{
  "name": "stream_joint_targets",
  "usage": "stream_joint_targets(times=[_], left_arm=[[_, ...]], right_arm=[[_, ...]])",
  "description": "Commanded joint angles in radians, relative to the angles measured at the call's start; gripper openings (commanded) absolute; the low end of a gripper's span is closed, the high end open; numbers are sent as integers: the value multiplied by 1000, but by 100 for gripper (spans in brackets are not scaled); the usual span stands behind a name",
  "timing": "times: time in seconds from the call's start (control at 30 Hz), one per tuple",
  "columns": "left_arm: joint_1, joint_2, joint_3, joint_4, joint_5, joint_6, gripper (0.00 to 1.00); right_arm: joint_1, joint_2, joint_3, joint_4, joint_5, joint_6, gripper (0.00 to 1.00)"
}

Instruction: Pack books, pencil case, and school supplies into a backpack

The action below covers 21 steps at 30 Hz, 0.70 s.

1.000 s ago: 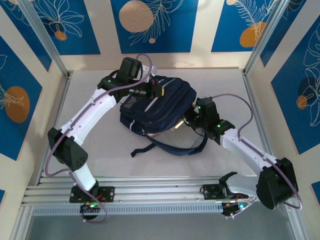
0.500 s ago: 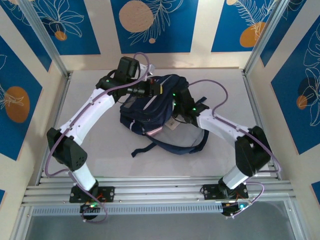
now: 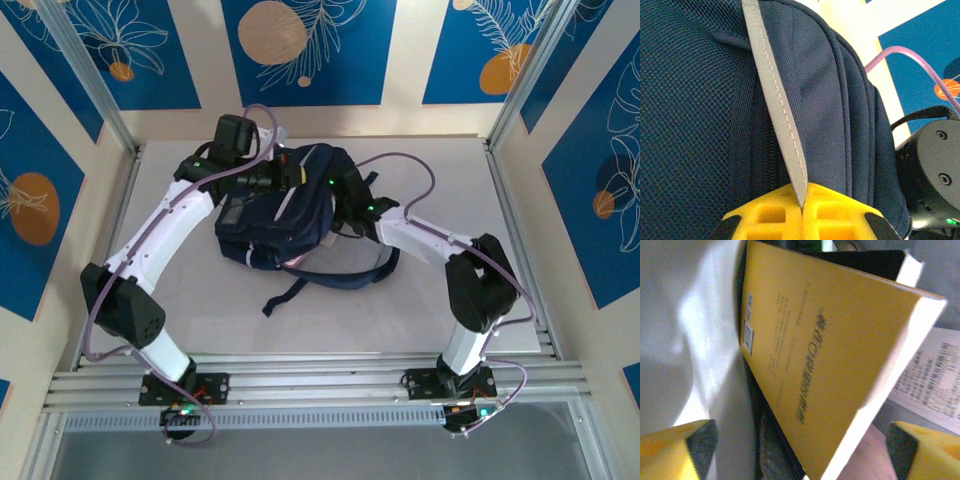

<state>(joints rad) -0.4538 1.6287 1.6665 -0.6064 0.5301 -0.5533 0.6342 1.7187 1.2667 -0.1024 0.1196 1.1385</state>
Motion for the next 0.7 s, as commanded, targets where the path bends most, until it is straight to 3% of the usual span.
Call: stream_joint_targets(times=[0.0, 0.27, 0.53, 0.67], left_arm=[[13, -81, 5, 108, 114, -18, 0], [26, -93, -57, 118, 125, -8, 0], [8, -99, -135, 125, 145, 11, 0], [-36, -126, -181, 7, 99, 118, 0]], right_arm=[[7, -130, -64, 10, 12, -75, 95], [-18, -360, -245, -50, 41, -163, 99], [-37, -653, -428, -226, 229, -207, 92], [-121, -802, -512, -281, 268, -225, 88]])
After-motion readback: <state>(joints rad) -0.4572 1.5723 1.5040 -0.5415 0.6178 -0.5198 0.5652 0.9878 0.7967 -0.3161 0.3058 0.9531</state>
